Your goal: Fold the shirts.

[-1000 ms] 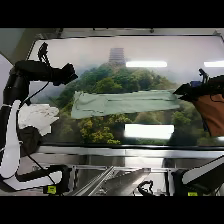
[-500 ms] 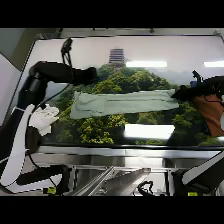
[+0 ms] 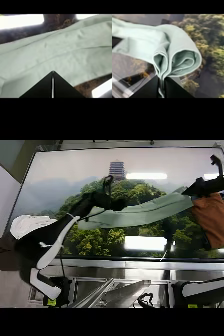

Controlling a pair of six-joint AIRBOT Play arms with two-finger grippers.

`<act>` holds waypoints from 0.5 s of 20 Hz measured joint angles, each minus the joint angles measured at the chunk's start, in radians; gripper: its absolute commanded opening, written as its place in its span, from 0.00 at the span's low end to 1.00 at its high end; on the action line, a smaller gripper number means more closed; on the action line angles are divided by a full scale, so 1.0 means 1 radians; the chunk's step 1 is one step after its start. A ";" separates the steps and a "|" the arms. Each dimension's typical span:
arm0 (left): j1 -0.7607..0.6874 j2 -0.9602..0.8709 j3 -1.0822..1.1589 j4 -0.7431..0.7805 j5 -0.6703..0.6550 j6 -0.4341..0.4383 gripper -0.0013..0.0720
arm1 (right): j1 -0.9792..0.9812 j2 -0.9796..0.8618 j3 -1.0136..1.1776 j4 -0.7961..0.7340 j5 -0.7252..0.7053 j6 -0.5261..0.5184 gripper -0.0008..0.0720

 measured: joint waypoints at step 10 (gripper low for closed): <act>-0.117 -0.372 0.441 0.000 0.212 -0.072 0.04 | 0.115 0.187 0.013 0.000 -0.054 0.084 0.05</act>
